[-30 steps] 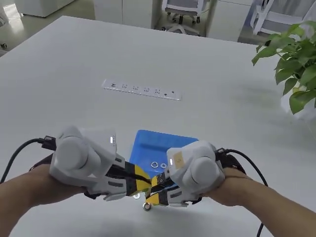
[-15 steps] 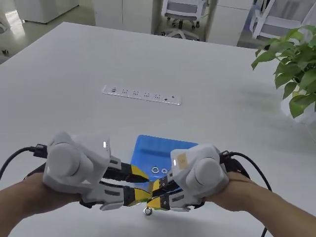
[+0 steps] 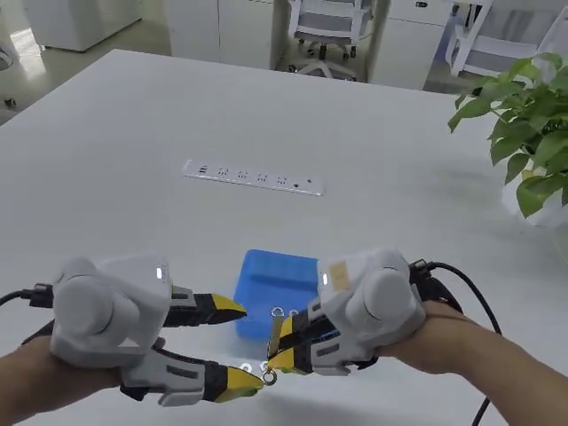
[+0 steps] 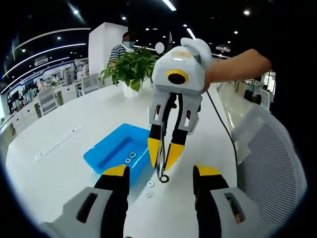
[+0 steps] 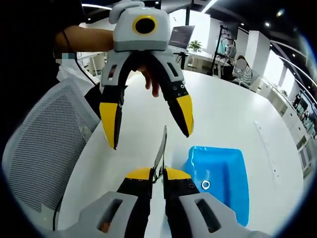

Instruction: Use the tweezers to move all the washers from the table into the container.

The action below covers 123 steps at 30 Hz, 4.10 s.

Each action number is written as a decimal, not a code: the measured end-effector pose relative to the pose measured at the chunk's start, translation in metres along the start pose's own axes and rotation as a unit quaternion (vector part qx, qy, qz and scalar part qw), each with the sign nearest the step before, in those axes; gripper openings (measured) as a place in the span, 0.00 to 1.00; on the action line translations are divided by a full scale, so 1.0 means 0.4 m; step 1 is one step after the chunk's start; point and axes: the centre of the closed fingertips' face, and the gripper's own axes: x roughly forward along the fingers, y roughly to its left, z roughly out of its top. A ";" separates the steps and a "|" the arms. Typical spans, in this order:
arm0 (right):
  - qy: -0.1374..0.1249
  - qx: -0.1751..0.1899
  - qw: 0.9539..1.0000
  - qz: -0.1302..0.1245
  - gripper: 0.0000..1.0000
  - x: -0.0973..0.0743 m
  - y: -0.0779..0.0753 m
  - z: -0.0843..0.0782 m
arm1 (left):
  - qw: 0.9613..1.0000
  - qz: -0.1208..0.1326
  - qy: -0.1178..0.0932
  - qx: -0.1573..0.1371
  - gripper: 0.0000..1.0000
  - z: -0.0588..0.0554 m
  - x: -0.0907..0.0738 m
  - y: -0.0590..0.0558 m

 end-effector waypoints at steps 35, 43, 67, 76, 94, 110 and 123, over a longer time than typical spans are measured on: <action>-0.007 0.003 0.998 -0.060 0.09 -0.118 -0.134 0.019 | 0.998 0.022 -0.033 -0.051 0.95 0.010 -0.028 0.014; -0.004 0.008 0.997 -0.073 0.09 -0.118 -0.162 -0.012 | 0.997 0.029 -0.034 -0.060 0.99 0.013 -0.023 0.026; 0.024 0.023 0.997 -0.067 0.10 -0.056 -0.194 -0.118 | 0.998 0.027 -0.030 -0.041 0.90 0.025 0.007 0.073; 0.022 0.030 0.997 -0.061 0.10 -0.027 -0.195 -0.137 | 0.999 0.017 -0.022 -0.027 0.86 0.030 0.032 0.093; 0.019 0.029 0.998 -0.056 0.10 -0.013 -0.196 -0.147 | 0.999 -0.004 -0.011 0.039 0.33 0.088 0.111 0.147; 0.028 0.008 0.998 -0.052 0.10 -0.013 -0.188 -0.147 | 0.996 -0.026 -0.001 0.088 0.12 0.121 0.169 0.139; 0.032 -0.003 0.998 -0.048 0.11 -0.014 -0.187 -0.149 | 0.995 -0.030 0.011 0.098 0.06 0.118 0.182 0.129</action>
